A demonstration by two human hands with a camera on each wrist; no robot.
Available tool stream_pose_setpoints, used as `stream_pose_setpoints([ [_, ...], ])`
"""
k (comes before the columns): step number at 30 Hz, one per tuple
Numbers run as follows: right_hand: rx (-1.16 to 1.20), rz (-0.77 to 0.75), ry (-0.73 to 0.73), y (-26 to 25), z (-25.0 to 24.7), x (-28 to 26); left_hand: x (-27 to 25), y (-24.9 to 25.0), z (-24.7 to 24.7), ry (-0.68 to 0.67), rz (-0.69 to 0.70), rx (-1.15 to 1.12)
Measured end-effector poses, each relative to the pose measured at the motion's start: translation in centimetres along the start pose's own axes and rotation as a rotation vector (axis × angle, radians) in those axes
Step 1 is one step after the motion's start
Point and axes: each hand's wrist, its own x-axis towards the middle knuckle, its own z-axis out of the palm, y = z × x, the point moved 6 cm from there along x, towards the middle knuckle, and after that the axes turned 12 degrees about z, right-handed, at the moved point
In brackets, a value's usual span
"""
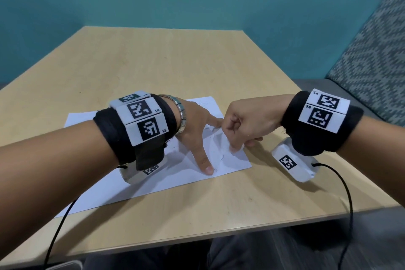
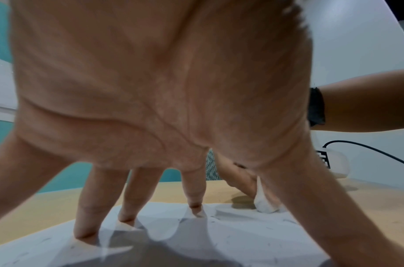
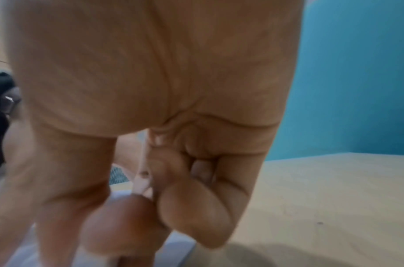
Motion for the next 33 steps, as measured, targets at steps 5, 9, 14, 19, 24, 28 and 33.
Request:
stream_pose_setpoints([
  [5, 0.009, -0.001, -0.030, -0.1, 0.1, 0.0, 0.1, -0.1, 0.0, -0.003, -0.006, 0.012],
  [9, -0.070, 0.025, -0.086, 0.0, 0.5, -0.2, 0.2, -0.3, 0.2, -0.014, -0.002, 0.003],
  [14, 0.125, 0.004, 0.154, 1.4, -2.7, -1.6, -0.1, -1.2, 0.4, -0.008, -0.038, -0.066],
  [19, 0.256, -0.046, 0.236, 1.9, -2.1, -1.3, -1.7, -2.4, 1.6, -0.043, 0.004, -0.122],
  [24, 0.254, -0.061, 0.279, 1.0, -1.2, -0.4, -2.1, -3.6, 1.9, 0.006, 0.021, -0.200],
  [28, 0.188, -0.085, 0.335, -0.8, -1.3, 0.5, -1.6, -3.8, 2.8, -0.016, -0.050, -0.081],
  [33, 0.098, -0.060, 0.377, -2.2, -1.9, 1.9, -2.0, -4.3, 2.9, -0.053, -0.032, -0.104],
])
